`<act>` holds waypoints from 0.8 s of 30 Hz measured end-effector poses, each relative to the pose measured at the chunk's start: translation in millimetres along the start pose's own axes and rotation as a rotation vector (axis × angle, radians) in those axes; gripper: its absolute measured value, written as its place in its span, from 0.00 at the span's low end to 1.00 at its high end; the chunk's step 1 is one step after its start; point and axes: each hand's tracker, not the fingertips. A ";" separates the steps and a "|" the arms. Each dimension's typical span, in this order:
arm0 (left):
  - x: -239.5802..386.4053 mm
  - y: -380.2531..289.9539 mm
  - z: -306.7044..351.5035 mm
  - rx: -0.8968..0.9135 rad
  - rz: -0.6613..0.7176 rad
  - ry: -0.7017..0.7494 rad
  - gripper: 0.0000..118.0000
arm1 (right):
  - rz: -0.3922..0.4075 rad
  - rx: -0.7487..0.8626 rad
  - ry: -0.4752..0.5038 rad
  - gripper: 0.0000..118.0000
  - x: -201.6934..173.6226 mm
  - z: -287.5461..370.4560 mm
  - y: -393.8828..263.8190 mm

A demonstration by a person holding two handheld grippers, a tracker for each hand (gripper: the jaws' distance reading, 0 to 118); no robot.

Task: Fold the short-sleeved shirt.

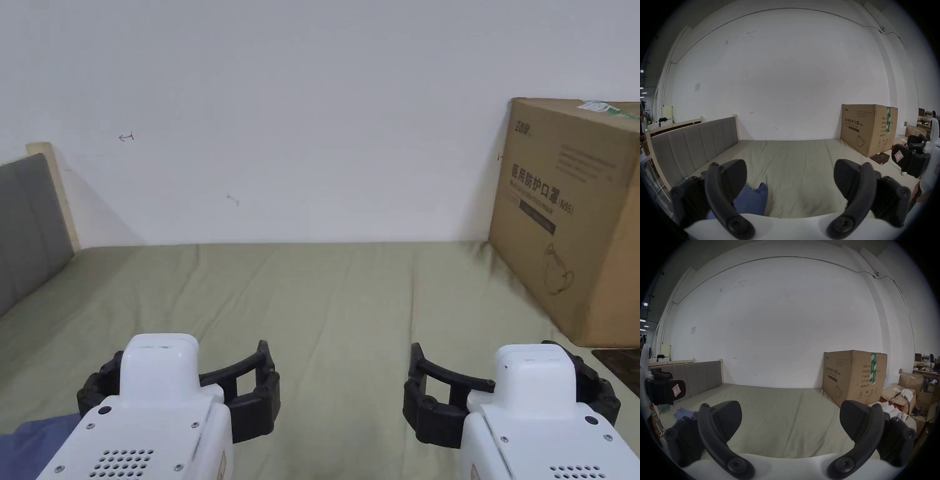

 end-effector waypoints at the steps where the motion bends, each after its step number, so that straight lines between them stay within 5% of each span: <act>1: 0.1 0.1 2.1 -0.003 0.009 0.005 0.73 | -0.008 -0.001 -0.007 0.99 0.2 0.9 -0.4; 3: -2.4 -0.2 3.1 0.009 0.038 0.004 0.35 | -0.014 -0.014 -0.007 0.94 -0.3 0.9 0.7; 4: -3.2 0.3 1.8 0.004 0.038 0.005 0.17 | -0.008 -0.014 -0.003 0.77 -0.7 1.6 0.3; 6: -3.3 -1.9 1.5 -0.009 0.029 0.004 0.14 | 0.028 0.005 -0.020 0.29 -4.9 5.3 -0.9; 8: -4.2 -2.2 2.3 -0.025 0.013 -0.007 0.12 | 0.054 0.024 -0.077 0.16 -4.4 2.7 -0.7; 11: -4.8 -3.1 6.2 -0.004 0.021 0.000 0.00 | 0.019 -0.012 -0.022 0.13 -1.5 0.4 1.3; 13: -5.4 -1.4 5.9 -0.004 0.030 -0.005 0.00 | 0.013 -0.001 -0.037 0.00 -2.5 0.8 -0.6; 24: -4.1 -2.2 4.0 -0.009 0.026 -0.010 0.00 | -0.003 -0.011 -0.024 0.00 -3.7 -2.5 3.8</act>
